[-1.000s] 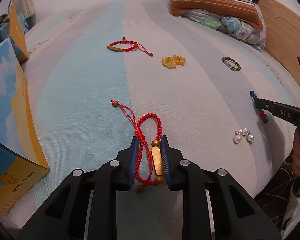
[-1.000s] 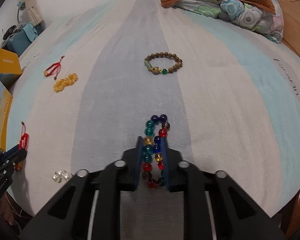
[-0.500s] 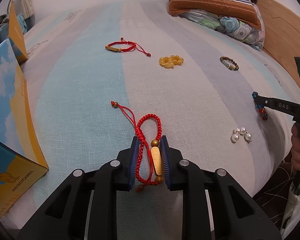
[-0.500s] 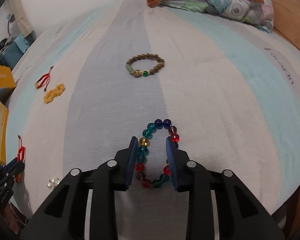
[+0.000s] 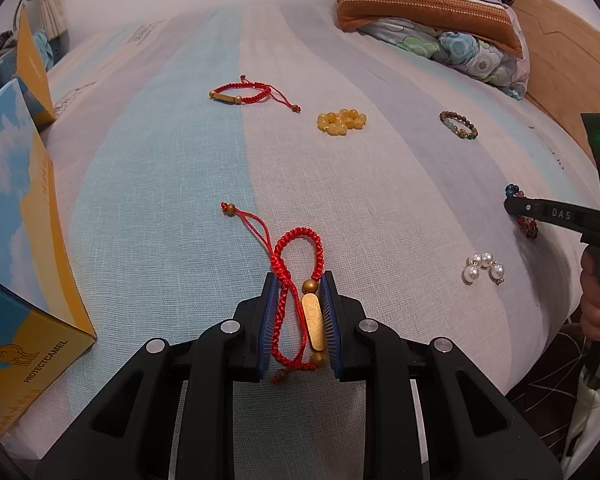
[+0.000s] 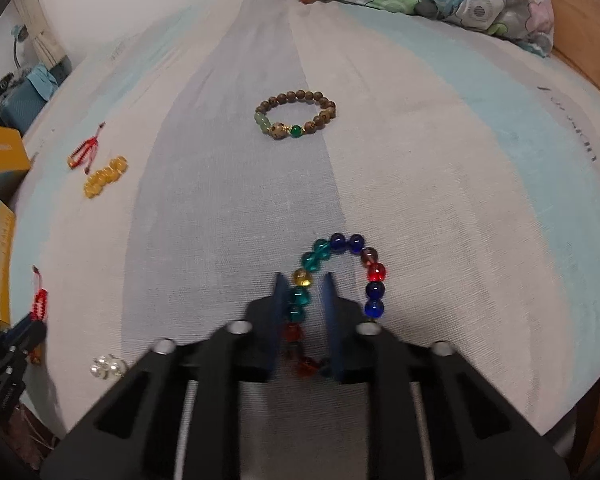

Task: Organize jewelry
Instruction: 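Lift both bracelets and carry them over the white cardboard box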

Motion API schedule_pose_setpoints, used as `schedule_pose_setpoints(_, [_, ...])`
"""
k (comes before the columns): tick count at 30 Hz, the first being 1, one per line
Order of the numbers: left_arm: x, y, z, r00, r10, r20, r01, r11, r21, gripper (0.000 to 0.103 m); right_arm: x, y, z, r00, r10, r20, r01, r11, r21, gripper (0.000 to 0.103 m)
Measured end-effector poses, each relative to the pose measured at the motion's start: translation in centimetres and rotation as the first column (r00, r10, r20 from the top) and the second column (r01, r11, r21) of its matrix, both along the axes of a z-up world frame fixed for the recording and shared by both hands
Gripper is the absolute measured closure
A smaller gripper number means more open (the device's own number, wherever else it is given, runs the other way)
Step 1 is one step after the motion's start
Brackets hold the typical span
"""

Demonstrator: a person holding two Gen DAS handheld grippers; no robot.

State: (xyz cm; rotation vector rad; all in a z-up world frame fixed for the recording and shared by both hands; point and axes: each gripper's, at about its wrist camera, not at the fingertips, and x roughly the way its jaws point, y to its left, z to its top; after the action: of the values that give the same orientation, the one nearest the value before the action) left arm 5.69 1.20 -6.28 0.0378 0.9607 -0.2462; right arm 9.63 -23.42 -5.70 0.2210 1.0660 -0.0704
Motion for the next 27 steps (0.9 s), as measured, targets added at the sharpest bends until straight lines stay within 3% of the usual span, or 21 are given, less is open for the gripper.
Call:
schedule_pose_setpoints(5, [0.0, 0.0, 0.0, 1.0, -0.002, 0.001, 0.002, 1.0, -0.003, 0.082, -0.3, -0.3, 0.9, 0.999, -0.007, 0.04, 0.005, 0.999, 0.053, 0.094])
schedule_pose_setpoints(27, [-1.1, 0.4, 3.4, 0.998, 0.042, 0.052, -0.041, 0.999, -0.012, 0.083, -2.3, 1.1, 6.0, 0.982, 0.016, 0.187, -0.033, 0.996, 0.088, 0.094])
